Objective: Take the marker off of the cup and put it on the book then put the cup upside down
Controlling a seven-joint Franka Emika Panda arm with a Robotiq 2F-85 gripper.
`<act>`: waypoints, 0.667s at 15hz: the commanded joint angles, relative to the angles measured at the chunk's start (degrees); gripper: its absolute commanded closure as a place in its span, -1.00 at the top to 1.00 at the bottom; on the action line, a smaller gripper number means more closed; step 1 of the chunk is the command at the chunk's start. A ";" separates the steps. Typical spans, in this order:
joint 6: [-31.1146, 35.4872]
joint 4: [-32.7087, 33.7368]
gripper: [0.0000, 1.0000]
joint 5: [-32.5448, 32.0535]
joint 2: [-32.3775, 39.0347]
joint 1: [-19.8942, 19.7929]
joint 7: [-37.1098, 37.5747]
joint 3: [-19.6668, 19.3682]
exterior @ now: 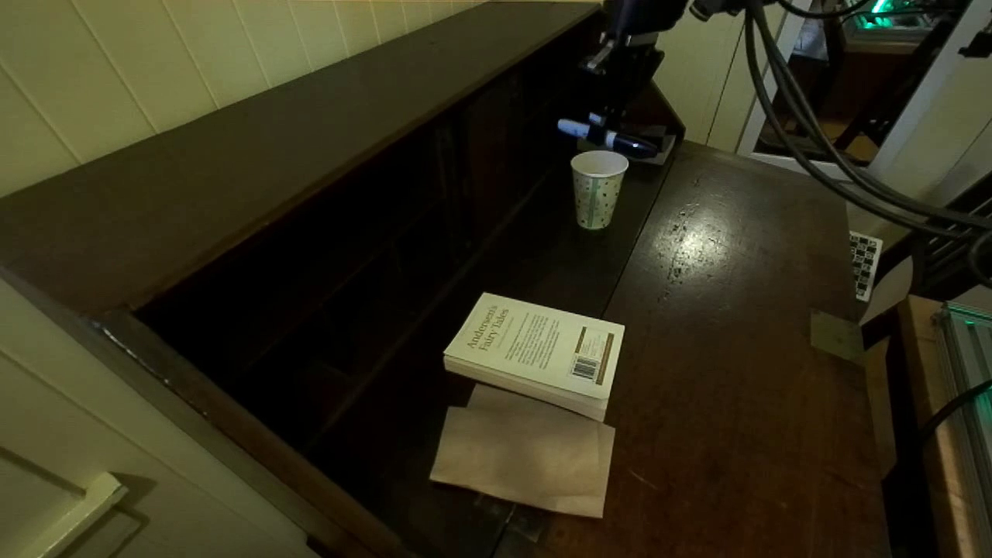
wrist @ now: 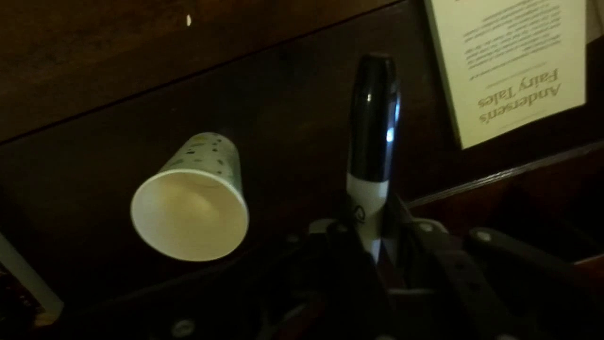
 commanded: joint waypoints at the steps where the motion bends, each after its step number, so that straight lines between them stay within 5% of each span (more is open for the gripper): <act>1: -0.86 -2.64 -0.90 1.99 -0.06 2.57 -3.51 2.10; 10: 6.38 -5.82 -0.90 3.69 3.95 7.20 -5.11 6.87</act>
